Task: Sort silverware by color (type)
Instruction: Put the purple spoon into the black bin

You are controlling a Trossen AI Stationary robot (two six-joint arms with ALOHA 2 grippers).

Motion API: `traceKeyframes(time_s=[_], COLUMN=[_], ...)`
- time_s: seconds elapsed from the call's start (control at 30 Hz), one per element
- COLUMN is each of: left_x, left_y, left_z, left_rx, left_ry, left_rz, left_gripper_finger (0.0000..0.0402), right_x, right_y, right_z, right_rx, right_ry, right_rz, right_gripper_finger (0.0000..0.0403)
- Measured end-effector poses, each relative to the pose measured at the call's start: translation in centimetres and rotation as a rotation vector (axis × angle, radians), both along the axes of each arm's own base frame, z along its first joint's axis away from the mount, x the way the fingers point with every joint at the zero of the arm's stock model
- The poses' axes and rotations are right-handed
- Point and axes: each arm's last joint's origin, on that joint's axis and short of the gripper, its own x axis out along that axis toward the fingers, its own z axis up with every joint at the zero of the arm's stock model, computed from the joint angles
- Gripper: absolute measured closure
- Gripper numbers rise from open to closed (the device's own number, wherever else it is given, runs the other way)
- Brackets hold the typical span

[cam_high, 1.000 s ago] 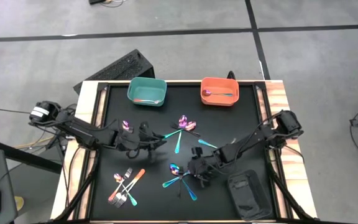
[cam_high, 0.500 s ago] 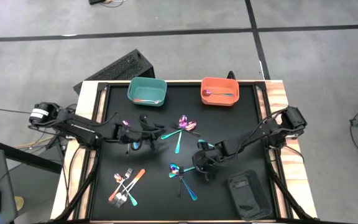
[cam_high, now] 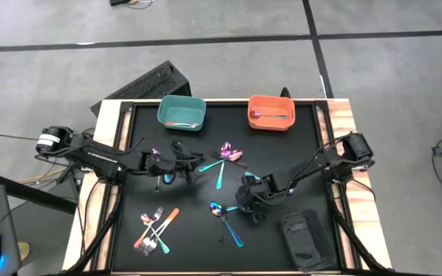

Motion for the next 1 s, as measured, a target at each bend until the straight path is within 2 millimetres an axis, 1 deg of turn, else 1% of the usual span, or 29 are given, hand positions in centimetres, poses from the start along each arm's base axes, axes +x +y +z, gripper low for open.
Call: traceKeyframes(time_s=[0.1,0.23,0.27,0.37,0.5,0.67,0.77,0.83,1.0], left_x=[0.0,0.1,0.1,0.1,0.1,0.1,0.1,0.1,0.1], left_y=[0.0,0.0,0.1,0.0,0.1,0.2,0.4,0.6,1.2], left_z=[0.0,0.2,0.2,0.3,0.4,0.4,0.4,0.4,0.4], left_rx=[0.009,0.019,0.019,0.019,0.027,0.038,0.041,0.041,0.054], left_ry=[0.002,-0.01,-0.015,-0.03,-0.032,-0.038,-0.04,-0.039,-0.026], left_rz=[-0.001,-0.004,-0.003,-0.002,0.018,0.046,0.054,0.061,0.078], left_gripper_finger=[0.0313,0.0313,0.0313,0.0313,0.0313,0.0313,0.0313,0.0313,0.0313], right_x=[-0.2,-0.6,-0.8,-1.0,-2.0,-4.2,-6.4,-8.3,-12.6], right_y=[-0.1,-0.5,-0.6,-1.0,-1.9,-2.6,-2.5,-2.1,0.2], right_z=[0.1,1.2,1.7,3.6,6.5,10.1,11.5,11.9,12.1], right_rx=[-0.021,-0.018,-0.007,0.043,0.092,0.217,0.249,0.245,0.208], right_ry=[0.015,0.005,0.0,-0.048,-0.104,-0.112,-0.054,0.032,0.201], right_rz=[-0.016,-0.032,-0.044,-0.12,-0.27,-0.394,-0.473,-0.535,-0.734], right_gripper_finger=[0.0273,0.0372,0.0383,0.0378,0.0375,0.0379,0.0377,0.0378,0.038])
